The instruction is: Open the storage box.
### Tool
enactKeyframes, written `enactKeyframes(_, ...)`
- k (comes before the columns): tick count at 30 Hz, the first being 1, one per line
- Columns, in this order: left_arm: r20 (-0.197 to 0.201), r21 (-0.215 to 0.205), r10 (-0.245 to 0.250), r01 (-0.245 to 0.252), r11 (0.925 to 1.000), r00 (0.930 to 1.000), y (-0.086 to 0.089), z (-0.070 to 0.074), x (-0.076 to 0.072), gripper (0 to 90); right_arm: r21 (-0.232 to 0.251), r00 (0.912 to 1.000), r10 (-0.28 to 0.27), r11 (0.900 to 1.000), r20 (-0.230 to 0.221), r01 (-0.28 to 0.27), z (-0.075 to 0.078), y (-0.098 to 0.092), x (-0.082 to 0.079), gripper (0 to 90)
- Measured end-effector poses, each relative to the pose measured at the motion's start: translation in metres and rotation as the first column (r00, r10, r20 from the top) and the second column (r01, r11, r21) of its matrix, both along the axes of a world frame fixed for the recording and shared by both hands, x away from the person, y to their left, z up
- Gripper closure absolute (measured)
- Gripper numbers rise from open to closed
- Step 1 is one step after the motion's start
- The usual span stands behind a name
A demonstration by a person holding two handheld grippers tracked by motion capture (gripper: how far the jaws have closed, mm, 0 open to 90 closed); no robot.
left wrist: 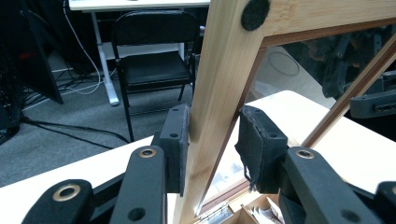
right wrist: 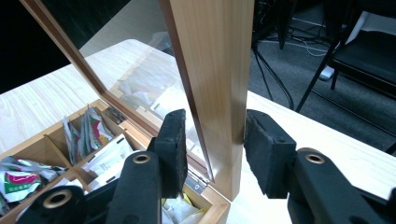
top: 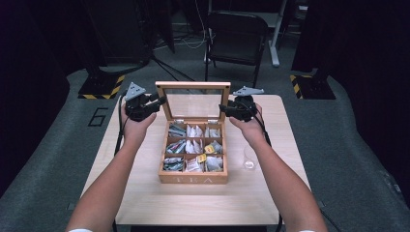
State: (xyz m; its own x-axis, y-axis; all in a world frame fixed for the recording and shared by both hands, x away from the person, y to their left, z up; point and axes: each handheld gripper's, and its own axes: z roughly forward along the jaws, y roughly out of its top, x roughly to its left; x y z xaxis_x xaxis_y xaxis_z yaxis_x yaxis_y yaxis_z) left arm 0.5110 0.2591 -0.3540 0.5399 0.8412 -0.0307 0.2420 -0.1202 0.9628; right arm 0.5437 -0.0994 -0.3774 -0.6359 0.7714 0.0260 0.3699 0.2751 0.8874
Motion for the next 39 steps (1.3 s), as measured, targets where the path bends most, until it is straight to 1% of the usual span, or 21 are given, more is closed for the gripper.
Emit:
enactKeyframes(6,-0.003,0.003,0.0,0.0,1.0,1.0,0.0,0.0,0.002,64.1,-0.013,1.0,-0.003,1.0,-0.002,0.003,-0.005,0.001,0.005,60.1)
enactKeyframes(10,-0.002,-0.002,0.004,-0.004,1.0,1.0,-0.001,0.0,0.004,64.1,-0.005,1.0,-0.007,1.0,-0.006,0.007,-0.006,0.002,0.006,61.6)
enactKeyframes(13,-0.006,0.004,0.003,-0.003,1.0,1.0,0.0,0.001,0.005,64.2,0.002,0.9997,-0.015,1.0,-0.019,0.015,-0.007,0.002,0.007,61.8)
enactKeyframes(18,0.001,-0.002,0.004,-0.004,1.0,1.0,0.0,0.0,0.008,64.3,-0.009,0.9999,-0.011,1.0,-0.007,0.011,-0.009,0.002,0.01,62.1)
enactKeyframes(19,-0.003,-0.003,0.004,-0.004,1.0,1.0,0.0,-0.001,0.008,64.3,-0.006,0.9998,-0.013,1.0,-0.013,0.013,-0.009,0.003,0.01,62.7)
enactKeyframes(23,-0.005,-0.003,0.006,-0.006,1.0,1.0,0.0,-0.002,0.009,64.3,-0.01,0.9999,-0.007,1.0,-0.012,0.007,-0.009,0.001,0.011,63.7)
enactKeyframes(25,-0.005,-0.006,0.006,-0.006,1.0,1.0,0.0,-0.002,0.009,64.3,-0.012,0.9997,-0.018,1.0,-0.017,0.018,-0.008,0.002,0.01,63.6)
enactKeyframes(28,-0.005,-0.007,0.006,-0.006,1.0,1.0,0.0,-0.002,0.01,64.3,-0.017,0.9998,-0.015,1.0,-0.01,0.015,-0.008,0.002,0.011,64.1)
enactKeyframes(32,-0.02,-0.009,0.008,-0.008,0.9999,0.9998,0.001,-0.004,0.011,65.2,-0.013,0.9999,-0.015,1.0,-0.008,0.015,-0.009,0.002,0.013,64.4)
enactKeyframes(33,-0.017,-0.023,0.013,-0.013,0.9996,0.9998,0.001,-0.004,0.012,65.2,-0.015,0.9999,-0.015,1.0,-0.005,0.015,-0.009,0.002,0.013,64.6)
enactKeyframes(35,-0.02,-0.036,0.007,-0.007,0.9993,0.9998,0.002,-0.004,0.012,65.1,-0.011,0.9998,-0.015,1.0,-0.014,0.015,-0.009,0.002,0.014,64.3)
enactKeyframes(36,-0.02,-0.031,0.005,-0.006,0.9995,0.9998,0.002,-0.003,0.011,65.1,-0.004,0.9995,-0.021,1.0,-0.025,0.021,-0.008,0.002,0.015,64.2)
enactKeyframes(37,-0.02,-0.031,0.005,-0.006,0.9995,0.9998,0.002,-0.003,0.011,65.1,-0.004,0.9995,-0.021,1.0,-0.025,0.021,-0.008,0.002,0.015,64.2)
enactKeyframes(39,-0.018,-0.026,0.004,-0.004,0.9997,0.9998,0.002,-0.003,0.01,65.0,-0.016,0.9993,-0.017,1.0,-0.034,0.017,-0.006,0.002,0.016,64.3)
